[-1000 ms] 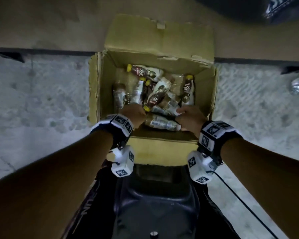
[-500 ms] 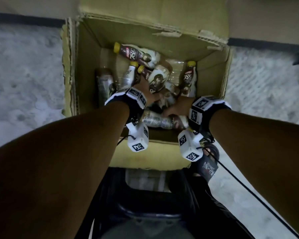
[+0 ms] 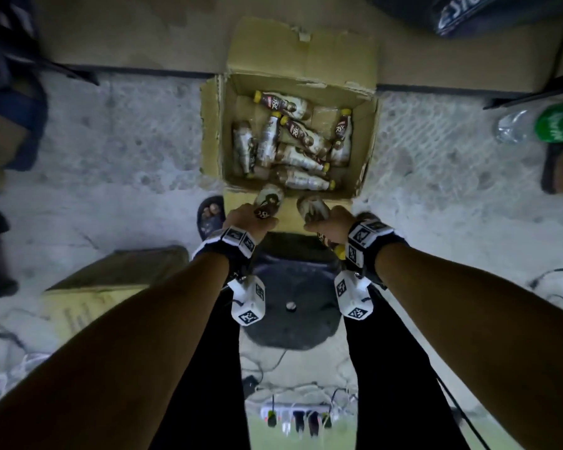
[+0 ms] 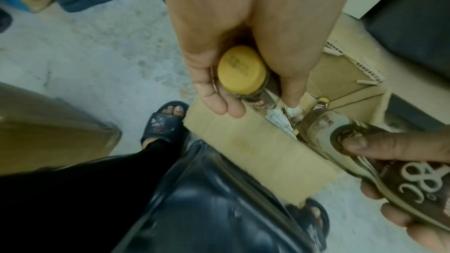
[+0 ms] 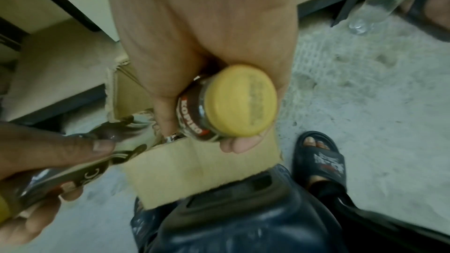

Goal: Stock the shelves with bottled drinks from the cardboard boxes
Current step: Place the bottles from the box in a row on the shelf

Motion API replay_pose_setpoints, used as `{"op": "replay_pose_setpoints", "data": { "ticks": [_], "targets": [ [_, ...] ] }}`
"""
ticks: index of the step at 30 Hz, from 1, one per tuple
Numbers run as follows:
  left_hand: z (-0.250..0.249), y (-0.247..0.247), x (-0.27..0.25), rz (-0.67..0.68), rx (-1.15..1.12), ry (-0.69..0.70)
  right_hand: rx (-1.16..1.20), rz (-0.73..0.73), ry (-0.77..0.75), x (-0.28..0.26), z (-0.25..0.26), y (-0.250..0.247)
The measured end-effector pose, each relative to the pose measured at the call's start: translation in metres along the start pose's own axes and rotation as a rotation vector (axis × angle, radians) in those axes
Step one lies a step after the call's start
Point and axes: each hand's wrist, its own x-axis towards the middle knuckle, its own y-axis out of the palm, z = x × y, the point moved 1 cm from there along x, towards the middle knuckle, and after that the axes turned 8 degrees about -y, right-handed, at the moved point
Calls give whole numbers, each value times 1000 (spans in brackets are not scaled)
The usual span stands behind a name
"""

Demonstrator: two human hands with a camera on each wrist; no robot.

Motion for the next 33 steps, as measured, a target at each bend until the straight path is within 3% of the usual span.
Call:
{"op": "replay_pose_setpoints", "data": {
  "ticks": [4,11,16,19,24,33],
  "targets": [
    [18,-12,-104,-57,11,30,-19,31,31,-103,6,2],
    [8,-44,-259,-199,11,266,95,-59,-59,-253,2,-10],
    [-17,-78,-335,-303,47,483,240,-225,-175,-321,1,-25],
    [-37,-103,-380,-458,104,613,292,-289,-286,-355,16,-42],
    [-66,-153,-441,-643,40,867,218,-414,-504,-415,58,-79],
    [-95,-238,-527,-674,-287,1282,9,-716,-767,-541,143,-124]
  ]
}}
